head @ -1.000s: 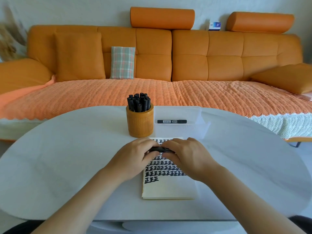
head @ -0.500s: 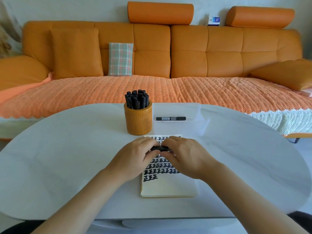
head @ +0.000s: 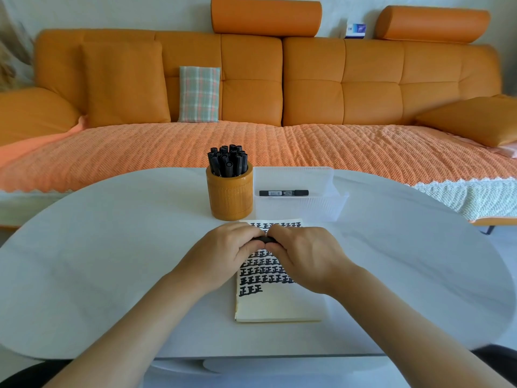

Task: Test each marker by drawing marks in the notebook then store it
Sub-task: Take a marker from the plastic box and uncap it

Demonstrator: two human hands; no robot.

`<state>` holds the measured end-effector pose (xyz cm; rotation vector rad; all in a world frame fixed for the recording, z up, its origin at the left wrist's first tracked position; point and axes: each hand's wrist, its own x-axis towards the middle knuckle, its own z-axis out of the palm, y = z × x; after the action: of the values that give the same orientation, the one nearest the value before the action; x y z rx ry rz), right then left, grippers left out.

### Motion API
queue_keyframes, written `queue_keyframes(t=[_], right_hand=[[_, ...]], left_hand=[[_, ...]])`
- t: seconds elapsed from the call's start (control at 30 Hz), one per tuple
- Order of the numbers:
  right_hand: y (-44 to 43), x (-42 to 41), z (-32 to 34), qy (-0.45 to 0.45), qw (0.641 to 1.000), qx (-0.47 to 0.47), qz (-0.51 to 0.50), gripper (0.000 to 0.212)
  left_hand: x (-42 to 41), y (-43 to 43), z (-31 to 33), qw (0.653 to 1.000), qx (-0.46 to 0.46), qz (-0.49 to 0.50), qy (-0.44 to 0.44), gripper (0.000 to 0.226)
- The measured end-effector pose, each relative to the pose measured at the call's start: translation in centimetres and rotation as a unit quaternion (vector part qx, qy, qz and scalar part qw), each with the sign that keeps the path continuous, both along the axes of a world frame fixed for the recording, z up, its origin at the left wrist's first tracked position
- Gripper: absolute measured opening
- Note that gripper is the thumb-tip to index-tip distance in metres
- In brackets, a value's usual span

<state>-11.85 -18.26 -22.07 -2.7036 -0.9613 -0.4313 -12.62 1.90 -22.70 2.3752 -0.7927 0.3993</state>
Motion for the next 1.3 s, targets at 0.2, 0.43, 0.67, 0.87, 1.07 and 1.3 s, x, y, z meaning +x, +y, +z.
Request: queue_keyframes(t=[0.2, 0.43, 0.67, 0.87, 1.07, 1.3], right_hand=[[0.1, 0.4, 0.0, -0.032, 0.998, -0.057, 0.012, 0.025], [0.2, 0.0, 0.0, -0.018, 0.999, -0.029, -0.017, 0.047], [0.1, -0.4, 0.1, 0.016, 1.0, 0.0, -0.017, 0.026], [-0.1, -0.1, 0.1, 0.024, 0.999, -0.007, -0.024, 0.027], [-0.3, -0.2, 0.6, 0.02, 1.0, -0.018, -0.013, 0.042], [-0.8, -0.6, 1.8, 0.125, 0.99, 0.064, -0.024, 0.026]], left_hand=[[0.2, 0.3, -0.1, 0.998, 0.03, 0.028, -0.042, 0.015], [0.1, -0.2, -0.2, 0.999, 0.006, 0.017, -0.042, 0.016], [-0.2, -0.6, -0.3, 0.999, -0.027, 0.02, -0.028, 0.017], [0.0, -0.5, -0.6, 0.998, -0.046, 0.025, -0.03, 0.011], [0.2, -0.1, -0.6, 0.998, -0.039, 0.026, -0.034, 0.016], [0.4, 0.5, -1.0, 0.998, -0.031, 0.052, -0.026, 0.023]])
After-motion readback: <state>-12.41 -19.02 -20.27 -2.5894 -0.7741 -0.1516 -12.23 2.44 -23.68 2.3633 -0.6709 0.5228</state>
